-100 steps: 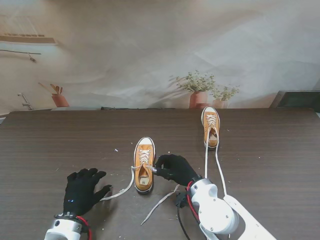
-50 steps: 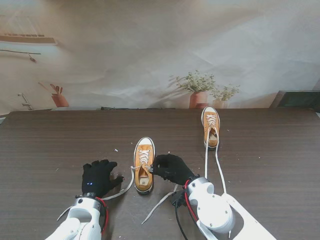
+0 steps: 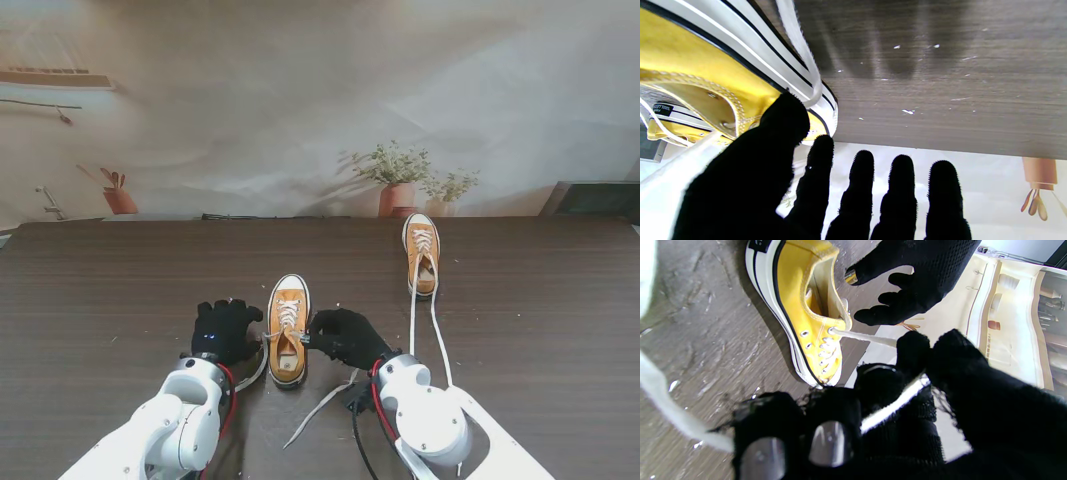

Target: Tie the shoelaces into a bow on the shoes

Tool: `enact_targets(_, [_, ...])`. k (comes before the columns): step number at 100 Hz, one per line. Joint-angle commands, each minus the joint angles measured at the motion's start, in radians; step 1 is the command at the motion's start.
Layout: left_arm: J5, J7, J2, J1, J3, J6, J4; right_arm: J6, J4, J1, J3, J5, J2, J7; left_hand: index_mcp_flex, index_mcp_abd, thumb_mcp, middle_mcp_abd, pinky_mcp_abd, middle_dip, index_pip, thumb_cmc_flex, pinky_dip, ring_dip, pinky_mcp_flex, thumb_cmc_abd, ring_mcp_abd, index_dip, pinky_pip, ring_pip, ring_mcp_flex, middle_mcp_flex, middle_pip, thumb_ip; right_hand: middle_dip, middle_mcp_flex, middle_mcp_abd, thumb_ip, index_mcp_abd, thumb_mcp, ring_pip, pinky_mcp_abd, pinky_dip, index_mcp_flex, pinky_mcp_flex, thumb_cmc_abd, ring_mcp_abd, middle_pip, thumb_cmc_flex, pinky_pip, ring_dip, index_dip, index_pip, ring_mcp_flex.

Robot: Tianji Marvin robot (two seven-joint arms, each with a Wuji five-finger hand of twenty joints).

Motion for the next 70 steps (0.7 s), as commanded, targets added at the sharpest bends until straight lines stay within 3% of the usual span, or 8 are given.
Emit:
enact_targets(1, [0.005,-0.017,-0.005,-0.006,0.008,0.001,0.001,0.007,-0.006,-0.008,0.004,0.0,0.003,0.015,-0.009,-0.075,0.036,-0.019,0.036,0.035,0.038,0.014,0.021,0.035,0.007,-0.056,-0.013,0.03,0.027,0.023,0.013,0.002,0.022,-0.024,0.008,0.037,0.028,-0.005,-0.047,0.02,0.08,0.004,-0.005,0.029,0.036,-0.006,-0.022,0.006,0.001,0.283,0.013,-0.002,0.003,0.031])
enact_targets(26, [0.01,0.017,-0.006,-0.037,0.05,-0.002,0.056,0.015,-0.009,-0.011,0.007,0.004,0.004,0.02,0.027,-0.141,0.074,-0.031,0.043,0.065,0.18,0.064,0.032,0.047,0.04,-0.062,-0.022,0.089,0.059,0.062,0.053,0.049,0.058,-0.03,0.008,0.039,0.032,-0.004,-0.044,0.019,0.08,0.004,-0.005,0.029,0.036,-0.003,-0.022,0.004,0.006,0.282,0.012,-0.001,0.001,0.031])
enact_targets(36, [0.0,0.061,-0.012,-0.058,0.07,-0.011,0.095,0.013,-0.017,-0.017,0.01,0.004,0.007,0.027,0.044,-0.181,0.042,-0.039,0.047,0.072,0.23,0.102,0.043,0.051,0.055,-0.059,-0.026,0.092,0.081,0.085,0.075,0.077,0.075,-0.064,0.008,0.039,0.032,-0.004,-0.043,0.019,0.08,0.005,-0.005,0.029,0.036,-0.001,-0.021,0.004,0.009,0.282,0.012,0.0,0.001,0.031])
enact_targets(45, [-0.012,0.116,-0.02,-0.08,0.091,-0.028,0.137,0.01,-0.024,-0.022,0.011,-0.004,0.01,0.031,0.09,-0.22,-0.007,-0.044,0.058,0.078,0.266,0.13,0.051,0.052,0.074,-0.067,-0.024,0.054,0.097,0.104,0.1,0.111,0.093,-0.072,0.008,0.04,0.033,-0.004,-0.044,0.017,0.08,0.005,-0.005,0.029,0.036,0.001,-0.022,0.004,0.01,0.282,0.012,0.0,0.0,0.031])
enact_targets(58, [-0.02,0.174,-0.027,-0.101,0.115,-0.041,0.18,0.012,-0.024,-0.024,0.01,-0.011,0.008,0.024,0.151,-0.268,-0.178,-0.047,0.063,0.083,0.427,0.222,0.062,0.048,0.097,-0.012,-0.027,-0.057,0.115,0.129,0.133,0.167,0.117,-0.034,0.008,0.041,0.035,-0.003,-0.045,0.017,0.081,0.005,-0.005,0.028,0.036,0.004,-0.021,0.004,0.014,0.282,0.012,0.002,-0.001,0.031])
enact_targets(65, [-0.026,0.176,-0.028,-0.103,0.118,-0.045,0.185,0.013,-0.025,-0.025,0.011,-0.011,0.008,0.022,0.18,-0.259,-0.2,-0.044,0.059,0.083,0.438,0.217,0.064,0.048,0.098,0.054,-0.025,-0.075,0.118,0.131,0.135,0.176,0.118,-0.032,0.008,0.041,0.035,-0.003,-0.045,0.017,0.081,0.005,-0.005,0.028,0.036,0.006,-0.02,0.004,0.018,0.282,0.012,0.002,-0.001,0.031])
enact_targets(70, [-0.031,0.173,-0.028,-0.101,0.115,-0.052,0.185,0.012,-0.027,-0.027,0.011,-0.01,0.008,0.022,0.169,-0.235,-0.272,-0.04,0.051,0.08,0.442,0.241,0.066,0.046,0.093,0.12,-0.024,-0.085,0.122,0.131,0.129,0.173,0.115,-0.014,0.008,0.042,0.035,-0.003,-0.045,0.016,0.081,0.005,-0.005,0.027,0.036,0.006,-0.02,0.004,0.019,0.282,0.013,0.003,-0.002,0.031])
